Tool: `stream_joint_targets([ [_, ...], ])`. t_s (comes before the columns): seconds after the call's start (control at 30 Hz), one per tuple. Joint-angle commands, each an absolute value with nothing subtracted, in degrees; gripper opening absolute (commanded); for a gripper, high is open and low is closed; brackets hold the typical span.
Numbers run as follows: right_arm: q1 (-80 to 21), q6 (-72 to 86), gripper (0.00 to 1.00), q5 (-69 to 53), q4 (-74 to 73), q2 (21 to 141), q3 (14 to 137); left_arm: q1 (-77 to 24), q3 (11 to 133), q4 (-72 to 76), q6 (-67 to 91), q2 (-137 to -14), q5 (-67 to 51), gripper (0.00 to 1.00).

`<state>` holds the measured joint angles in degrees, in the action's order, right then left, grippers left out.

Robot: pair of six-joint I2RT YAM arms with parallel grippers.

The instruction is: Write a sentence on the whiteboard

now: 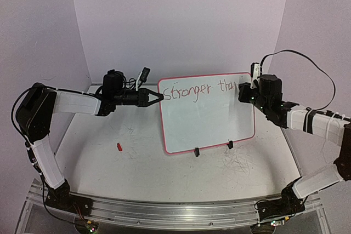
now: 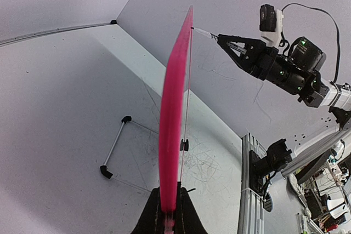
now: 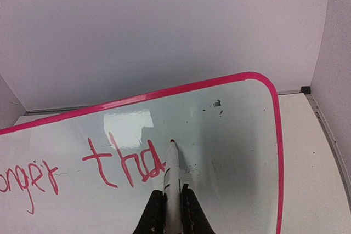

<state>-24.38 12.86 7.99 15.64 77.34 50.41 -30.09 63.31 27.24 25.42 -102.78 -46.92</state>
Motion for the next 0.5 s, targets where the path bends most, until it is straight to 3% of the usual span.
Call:
stream_joint_targets([
  [0.0,-23.99,12.11,0.00,7.21,18.27,78.32,52.75,-31.46,63.72,26.96,23.64,-102.04,-48.14,0.00],
  [0.47,-24.00,13.12,0.00,6.01,17.10,76.53,48.95,-31.47,63.77,26.98,23.64,-102.00,-48.10,0.00],
])
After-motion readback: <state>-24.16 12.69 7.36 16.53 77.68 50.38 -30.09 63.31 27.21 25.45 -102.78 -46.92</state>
